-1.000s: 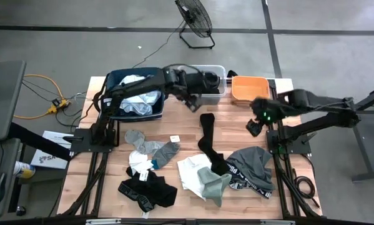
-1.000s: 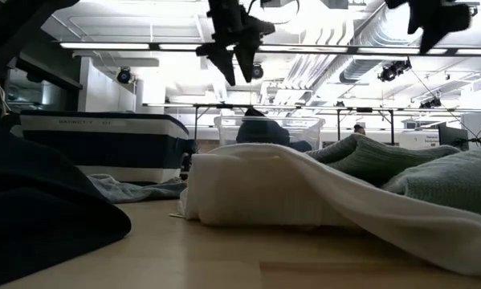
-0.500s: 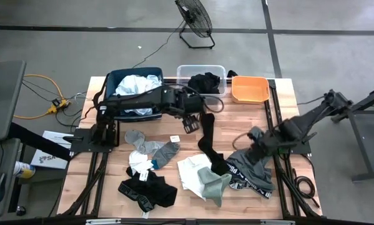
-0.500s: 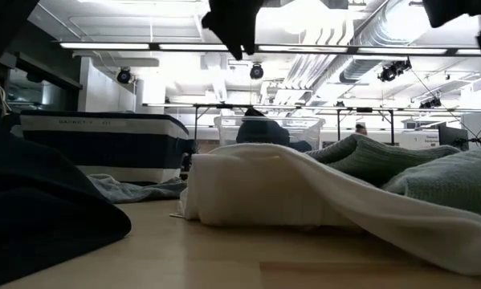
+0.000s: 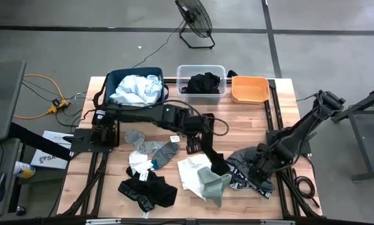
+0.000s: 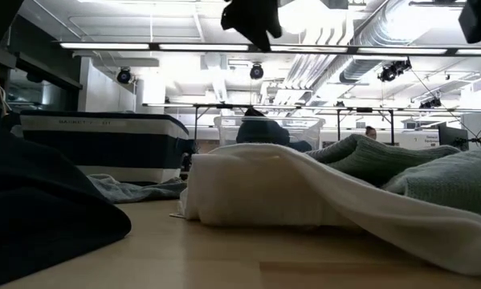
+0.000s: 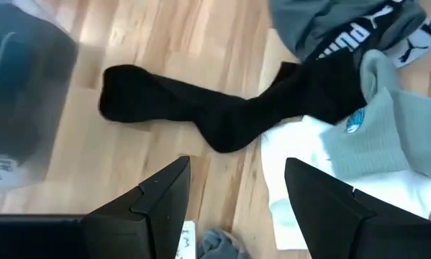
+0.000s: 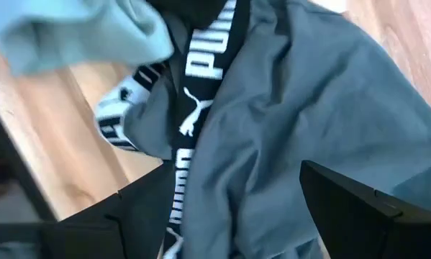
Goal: Pick & Place Cloths
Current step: Put the gray boxer short into the transparent bin
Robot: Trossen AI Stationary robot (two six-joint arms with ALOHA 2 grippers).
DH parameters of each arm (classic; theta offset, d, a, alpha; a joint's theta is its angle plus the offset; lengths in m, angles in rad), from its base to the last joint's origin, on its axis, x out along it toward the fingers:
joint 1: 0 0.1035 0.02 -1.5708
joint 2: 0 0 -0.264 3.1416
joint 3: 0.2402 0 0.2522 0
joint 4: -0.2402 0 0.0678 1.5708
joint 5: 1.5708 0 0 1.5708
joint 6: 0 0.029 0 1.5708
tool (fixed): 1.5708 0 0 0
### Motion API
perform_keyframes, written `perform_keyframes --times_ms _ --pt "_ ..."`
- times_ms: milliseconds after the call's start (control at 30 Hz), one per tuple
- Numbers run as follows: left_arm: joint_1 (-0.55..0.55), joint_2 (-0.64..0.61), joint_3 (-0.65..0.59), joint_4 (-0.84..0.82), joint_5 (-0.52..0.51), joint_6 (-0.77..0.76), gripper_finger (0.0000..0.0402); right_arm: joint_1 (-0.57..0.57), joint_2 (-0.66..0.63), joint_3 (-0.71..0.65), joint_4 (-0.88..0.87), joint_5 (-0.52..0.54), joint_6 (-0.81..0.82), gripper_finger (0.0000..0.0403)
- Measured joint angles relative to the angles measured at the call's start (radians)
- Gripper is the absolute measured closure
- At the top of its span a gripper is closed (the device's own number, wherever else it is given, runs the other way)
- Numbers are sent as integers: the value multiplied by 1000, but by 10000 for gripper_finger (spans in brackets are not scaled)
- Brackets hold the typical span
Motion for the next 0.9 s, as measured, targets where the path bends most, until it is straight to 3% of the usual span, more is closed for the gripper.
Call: perform_keyframes --times_ms 233,467,667,767,900 --pt "-37 -121 -277 191 58 -57 181 33 138 0 47 19 -125 113" --pt "-52 -306 -592 381 82 -182 182 41 269 0 108 18 -152 113" --pt "-52 -428 -775 477 86 -272 182 33 347 1 135 18 -150 115" --pt "-54 -458 -822 511 87 -303 182 24 369 5 142 -10 -120 135" --pt "-63 -471 -840 510 88 -316 181 15 375 5 152 -18 -73 190"
